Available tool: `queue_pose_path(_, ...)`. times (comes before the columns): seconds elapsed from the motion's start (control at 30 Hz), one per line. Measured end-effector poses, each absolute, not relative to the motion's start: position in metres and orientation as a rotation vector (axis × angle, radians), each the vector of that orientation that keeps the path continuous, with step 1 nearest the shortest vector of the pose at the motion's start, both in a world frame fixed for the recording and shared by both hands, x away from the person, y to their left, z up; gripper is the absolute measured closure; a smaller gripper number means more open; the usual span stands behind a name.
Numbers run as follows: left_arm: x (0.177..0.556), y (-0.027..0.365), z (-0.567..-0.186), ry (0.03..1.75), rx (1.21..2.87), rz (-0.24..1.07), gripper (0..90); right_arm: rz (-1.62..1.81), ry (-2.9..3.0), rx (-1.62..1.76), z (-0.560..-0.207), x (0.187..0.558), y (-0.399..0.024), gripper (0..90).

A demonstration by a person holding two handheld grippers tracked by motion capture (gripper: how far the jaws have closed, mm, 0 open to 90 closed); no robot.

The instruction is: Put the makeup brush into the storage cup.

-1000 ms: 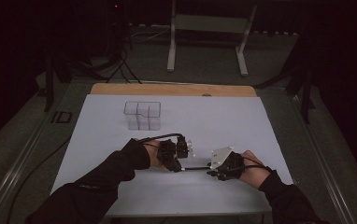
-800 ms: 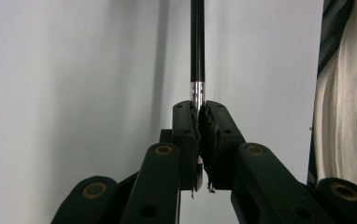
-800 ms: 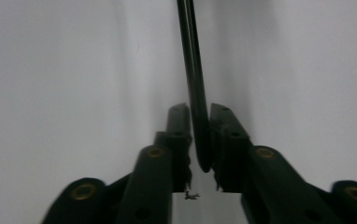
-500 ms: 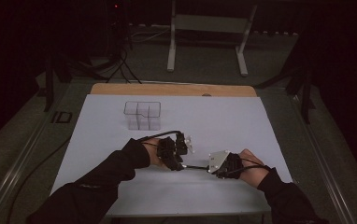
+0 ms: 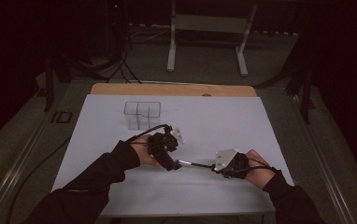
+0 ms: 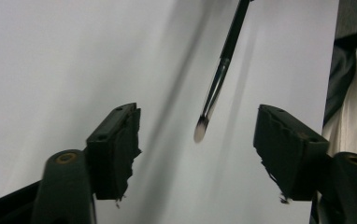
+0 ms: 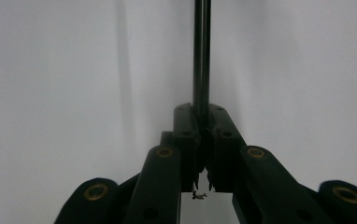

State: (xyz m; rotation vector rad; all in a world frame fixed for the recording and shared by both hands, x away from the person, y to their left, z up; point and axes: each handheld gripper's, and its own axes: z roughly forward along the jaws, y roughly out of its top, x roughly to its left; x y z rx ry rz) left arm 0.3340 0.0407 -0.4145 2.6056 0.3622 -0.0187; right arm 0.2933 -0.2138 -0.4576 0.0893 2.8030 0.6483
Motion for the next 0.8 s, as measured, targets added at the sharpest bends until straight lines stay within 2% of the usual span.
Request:
queue_pose_path(0.07, 0.335, 0.046, -0.415, 0.37, 2.579, -0.02, 25.0, 0.672, 2.797, 0.11, -0.455, 0.293, -0.218, 83.7)
queue_pose_path(0.17, 0.335, 0.058, -0.418, 0.385, 2.493, -0.049, 22.8, 0.707, 2.792, 0.139, -0.452, 0.291, -0.222, 83.7)
queue_pose_path(0.2, 0.335, 0.06, -0.419, 0.401, 2.473, -0.052, 19.6, 0.727, 2.791, 0.152, -0.45, 0.291, -0.224, 83.7)
queue_pose_path(0.37, 0.333, 0.074, -0.425, 0.397, 2.437, -0.062, 9.4, 0.784, 2.771, 0.204, -0.442, 0.29, -0.231, 83.7)
queue_pose_path(0.53, 0.326, 0.082, -0.433, 0.392, 2.393, -0.023, 4.2, 0.865, 2.769, 0.267, -0.437, 0.289, -0.233, 83.7)
queue_pose_path(0.8, 0.317, 0.099, -0.451, 0.449, 2.334, 0.008, 4.4, 0.949, 2.728, 0.386, -0.429, 0.287, -0.235, 83.7)
